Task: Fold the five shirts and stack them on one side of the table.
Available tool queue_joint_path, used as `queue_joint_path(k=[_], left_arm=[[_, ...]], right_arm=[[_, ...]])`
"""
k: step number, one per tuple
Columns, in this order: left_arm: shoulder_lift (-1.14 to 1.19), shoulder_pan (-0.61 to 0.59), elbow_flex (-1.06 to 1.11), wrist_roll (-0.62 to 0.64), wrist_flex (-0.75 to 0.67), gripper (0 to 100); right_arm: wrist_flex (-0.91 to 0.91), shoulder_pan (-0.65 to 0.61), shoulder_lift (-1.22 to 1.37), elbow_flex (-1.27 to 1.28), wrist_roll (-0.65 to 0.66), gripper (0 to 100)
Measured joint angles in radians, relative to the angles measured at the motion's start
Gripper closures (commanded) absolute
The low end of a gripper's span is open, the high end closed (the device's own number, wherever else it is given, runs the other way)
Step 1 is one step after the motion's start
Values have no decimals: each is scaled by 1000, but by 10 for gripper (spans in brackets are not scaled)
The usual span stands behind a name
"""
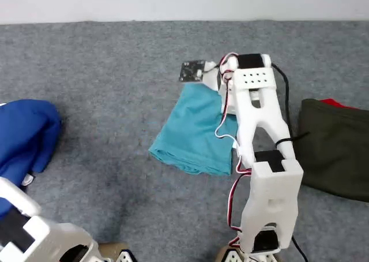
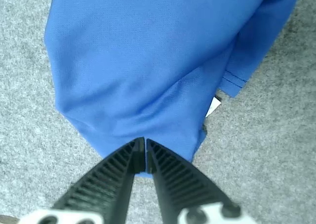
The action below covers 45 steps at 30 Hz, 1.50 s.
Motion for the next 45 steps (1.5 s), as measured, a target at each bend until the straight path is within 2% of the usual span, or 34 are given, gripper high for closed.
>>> queue_joint_path(k=[3, 11, 20, 25, 29, 33, 37, 45], left_arm=[[0, 0, 0, 0, 0, 984], [0, 0, 0, 0, 0, 984], [0, 0, 0, 0, 0, 984], [0, 0, 0, 0, 0, 984], [0, 0, 0, 0, 0, 984], [0, 0, 0, 0, 0, 984], [0, 0, 0, 0, 0, 984], [0, 0, 0, 0, 0, 984]], right_arm=[[54, 3, 0, -60, -106, 794], [269, -9, 0, -242, -514, 793], [276, -25, -61, -265, -1045, 793], [276, -54, -235, -112, -1183, 790], [276, -115, -359, 48, -1338, 794], [275, -212, -379, 161, -1508, 794], [210, -285, -379, 204, -1562, 794], [133, -430, -316, 207, -1545, 794]])
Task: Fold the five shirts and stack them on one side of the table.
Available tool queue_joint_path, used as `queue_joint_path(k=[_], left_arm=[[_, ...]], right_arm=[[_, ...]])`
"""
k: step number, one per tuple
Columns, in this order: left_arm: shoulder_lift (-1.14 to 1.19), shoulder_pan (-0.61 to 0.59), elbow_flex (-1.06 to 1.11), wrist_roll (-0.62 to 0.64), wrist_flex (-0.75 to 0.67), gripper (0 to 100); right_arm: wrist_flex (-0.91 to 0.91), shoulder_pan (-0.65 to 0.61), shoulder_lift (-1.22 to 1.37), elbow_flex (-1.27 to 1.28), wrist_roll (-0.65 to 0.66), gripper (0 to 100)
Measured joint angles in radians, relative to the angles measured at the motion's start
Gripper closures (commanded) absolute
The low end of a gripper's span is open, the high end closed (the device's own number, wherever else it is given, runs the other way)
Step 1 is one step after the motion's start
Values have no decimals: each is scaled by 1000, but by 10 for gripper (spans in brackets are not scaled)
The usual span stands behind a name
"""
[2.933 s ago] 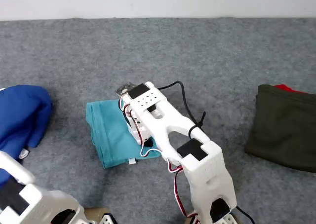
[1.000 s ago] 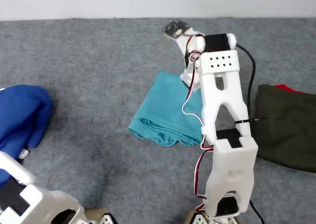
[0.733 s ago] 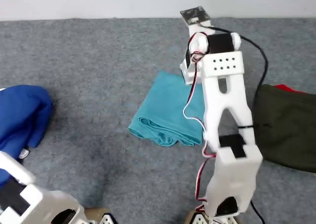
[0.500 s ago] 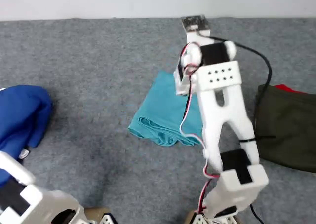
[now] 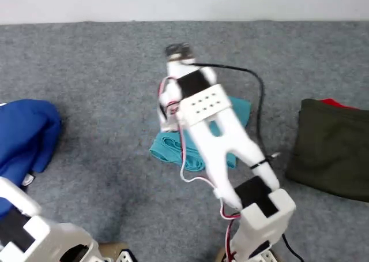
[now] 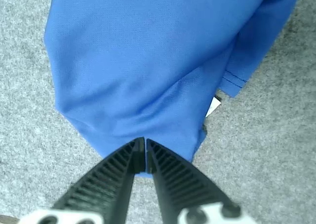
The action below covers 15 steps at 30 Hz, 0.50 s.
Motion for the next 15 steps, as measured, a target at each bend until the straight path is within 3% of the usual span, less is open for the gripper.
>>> queue_joint_path(k=[15], left_arm=[[0, 0, 0, 0, 0, 984]], right_arm=[[-169, -115, 146, 0, 69, 794]])
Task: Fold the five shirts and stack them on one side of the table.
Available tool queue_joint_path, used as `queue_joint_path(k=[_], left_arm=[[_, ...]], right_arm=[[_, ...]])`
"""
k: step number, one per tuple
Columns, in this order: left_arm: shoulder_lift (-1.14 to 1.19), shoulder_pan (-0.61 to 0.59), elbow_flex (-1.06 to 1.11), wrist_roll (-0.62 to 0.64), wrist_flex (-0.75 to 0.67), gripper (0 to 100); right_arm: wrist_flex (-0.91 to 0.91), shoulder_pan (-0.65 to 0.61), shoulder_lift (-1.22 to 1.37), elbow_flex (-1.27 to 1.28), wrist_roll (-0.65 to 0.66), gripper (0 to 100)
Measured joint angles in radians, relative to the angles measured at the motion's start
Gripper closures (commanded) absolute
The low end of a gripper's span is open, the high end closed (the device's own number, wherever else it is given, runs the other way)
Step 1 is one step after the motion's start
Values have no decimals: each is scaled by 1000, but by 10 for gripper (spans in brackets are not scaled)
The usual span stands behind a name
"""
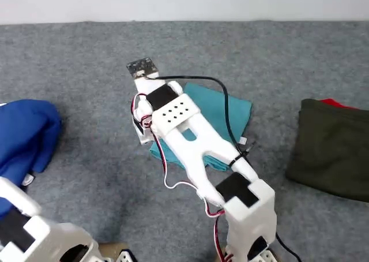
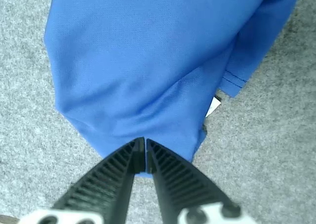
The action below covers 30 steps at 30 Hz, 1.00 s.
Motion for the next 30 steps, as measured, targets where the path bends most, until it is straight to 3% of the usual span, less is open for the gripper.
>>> queue_joint_path(k=[8, 24, 30], left_arm=[[0, 0, 0, 0, 0, 984], [0, 9, 0, 0, 0, 984], [0, 9, 0, 0, 0, 984]], right_arm=[[-43, 40, 81, 0, 94, 794], [-40, 83, 84, 0, 101, 801], [-40, 51, 150, 0, 101, 995]])
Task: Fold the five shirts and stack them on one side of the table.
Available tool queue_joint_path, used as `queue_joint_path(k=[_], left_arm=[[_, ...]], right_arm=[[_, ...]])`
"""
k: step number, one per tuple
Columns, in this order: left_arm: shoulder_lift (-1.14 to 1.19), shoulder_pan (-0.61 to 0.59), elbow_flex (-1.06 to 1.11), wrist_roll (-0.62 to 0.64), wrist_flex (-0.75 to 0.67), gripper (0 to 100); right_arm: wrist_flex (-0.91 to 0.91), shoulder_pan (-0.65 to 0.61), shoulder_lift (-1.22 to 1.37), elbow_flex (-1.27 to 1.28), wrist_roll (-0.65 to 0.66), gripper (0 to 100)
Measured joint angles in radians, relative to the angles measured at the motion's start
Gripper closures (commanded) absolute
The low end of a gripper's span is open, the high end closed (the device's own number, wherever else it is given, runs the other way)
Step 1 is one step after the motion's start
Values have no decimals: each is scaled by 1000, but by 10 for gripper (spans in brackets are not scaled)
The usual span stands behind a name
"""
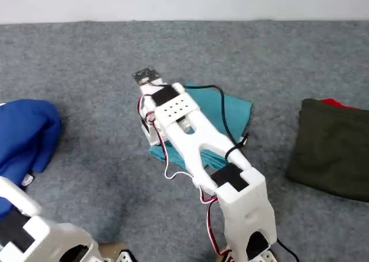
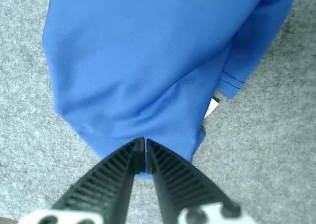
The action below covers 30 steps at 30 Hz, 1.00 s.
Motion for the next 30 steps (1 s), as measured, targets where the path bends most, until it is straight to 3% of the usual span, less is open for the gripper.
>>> queue_joint_path(k=[9, 19, 30], left_arm=[[0, 0, 0, 0, 0, 984], [0, 0, 0, 0, 0, 984], [0, 0, 0, 0, 0, 984]], right_arm=[[66, -5, 18, -11, 15, 989], [273, 3, 18, -270, 98, 989], [176, -80, 115, -299, 98, 983]])
